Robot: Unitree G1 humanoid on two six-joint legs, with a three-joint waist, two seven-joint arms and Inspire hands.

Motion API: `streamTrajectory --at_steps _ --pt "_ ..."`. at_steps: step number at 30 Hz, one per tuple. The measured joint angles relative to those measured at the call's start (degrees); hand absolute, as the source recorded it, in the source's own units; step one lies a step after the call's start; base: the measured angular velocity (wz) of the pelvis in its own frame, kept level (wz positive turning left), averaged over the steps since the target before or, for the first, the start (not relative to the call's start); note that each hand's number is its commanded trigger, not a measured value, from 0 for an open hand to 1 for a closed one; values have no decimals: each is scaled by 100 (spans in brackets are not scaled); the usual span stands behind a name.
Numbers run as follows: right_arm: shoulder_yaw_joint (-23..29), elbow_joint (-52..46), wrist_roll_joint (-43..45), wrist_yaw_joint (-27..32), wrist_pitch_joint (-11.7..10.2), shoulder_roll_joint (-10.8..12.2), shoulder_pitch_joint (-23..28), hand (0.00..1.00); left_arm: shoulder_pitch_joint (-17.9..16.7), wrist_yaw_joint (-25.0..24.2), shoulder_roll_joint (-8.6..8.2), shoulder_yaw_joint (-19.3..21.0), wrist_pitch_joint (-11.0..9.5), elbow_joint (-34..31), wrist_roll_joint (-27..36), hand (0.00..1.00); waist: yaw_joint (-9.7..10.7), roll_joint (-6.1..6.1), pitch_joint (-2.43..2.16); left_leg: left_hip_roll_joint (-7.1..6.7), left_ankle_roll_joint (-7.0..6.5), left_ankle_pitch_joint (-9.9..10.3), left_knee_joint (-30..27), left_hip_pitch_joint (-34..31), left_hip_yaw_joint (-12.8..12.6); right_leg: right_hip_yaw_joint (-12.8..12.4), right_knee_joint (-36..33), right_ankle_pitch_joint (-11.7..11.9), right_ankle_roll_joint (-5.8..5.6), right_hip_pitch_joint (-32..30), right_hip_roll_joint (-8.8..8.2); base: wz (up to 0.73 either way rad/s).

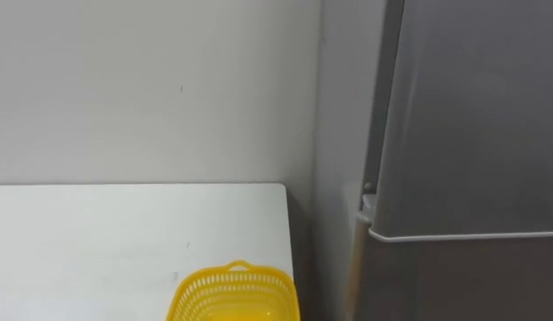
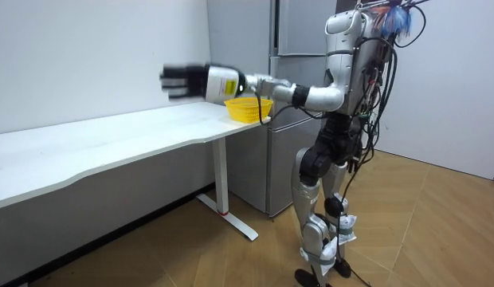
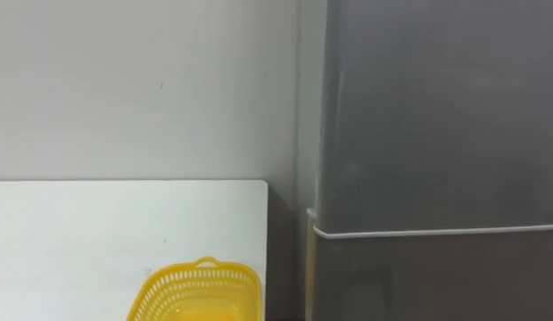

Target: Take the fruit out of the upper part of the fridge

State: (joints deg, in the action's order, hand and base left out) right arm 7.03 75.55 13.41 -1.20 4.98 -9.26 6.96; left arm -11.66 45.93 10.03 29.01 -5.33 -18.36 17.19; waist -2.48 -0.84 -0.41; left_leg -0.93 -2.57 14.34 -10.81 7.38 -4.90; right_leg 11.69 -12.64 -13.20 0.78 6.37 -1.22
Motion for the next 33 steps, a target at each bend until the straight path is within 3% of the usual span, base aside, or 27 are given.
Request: streamTrajectory --at_steps 5,10,15,17,23,28,33 --pt "-7 32 -57 -162 11 -1 62 0 315 -565 122 -142 4 -780 -283 0 152 -45 13 -2 1 -1 -44 -67 57 33 27 4 5 -28 -19 6" --pt "-15 49 -58 -388 6 -8 100 0 566 -1412 170 -674 17 -1217 -270 0 368 -108 92 -3 1 -2 -43 -82 74 99 104 18 4 9 -28 3" --pt "-9 56 -6 -404 17 -27 93 0 1007 -2466 361 -918 72 -1269 -38 0 517 -194 71 -5 2 -5 -96 -187 54 26 96 17 4 -123 -22 -4" --pt "0 55 29 -479 61 -35 94 0 1068 -2771 463 -969 182 -1312 139 0 536 -198 74 0 6 -8 -94 -197 42 -23 91 18 6 -154 -11 -12" --pt "125 49 56 -651 192 -92 72 0 1427 -3745 527 -1180 558 -1317 753 0 618 -186 81 1 6 -8 -84 -182 38 -38 93 18 6 -143 -14 -3" --pt "124 49 64 -778 283 -161 58 0 1470 -4393 558 -1324 829 -1320 1026 0 715 -179 82 1 6 -8 -83 -180 37 -44 98 18 6 -142 -14 0" --pt "86 -9 71 -775 517 -189 8 0 1494 -4952 568 -1756 1190 -1314 1211 0 716 -190 80 5 6 -8 -94 -179 9 -56 92 18 6 -148 -13 0"
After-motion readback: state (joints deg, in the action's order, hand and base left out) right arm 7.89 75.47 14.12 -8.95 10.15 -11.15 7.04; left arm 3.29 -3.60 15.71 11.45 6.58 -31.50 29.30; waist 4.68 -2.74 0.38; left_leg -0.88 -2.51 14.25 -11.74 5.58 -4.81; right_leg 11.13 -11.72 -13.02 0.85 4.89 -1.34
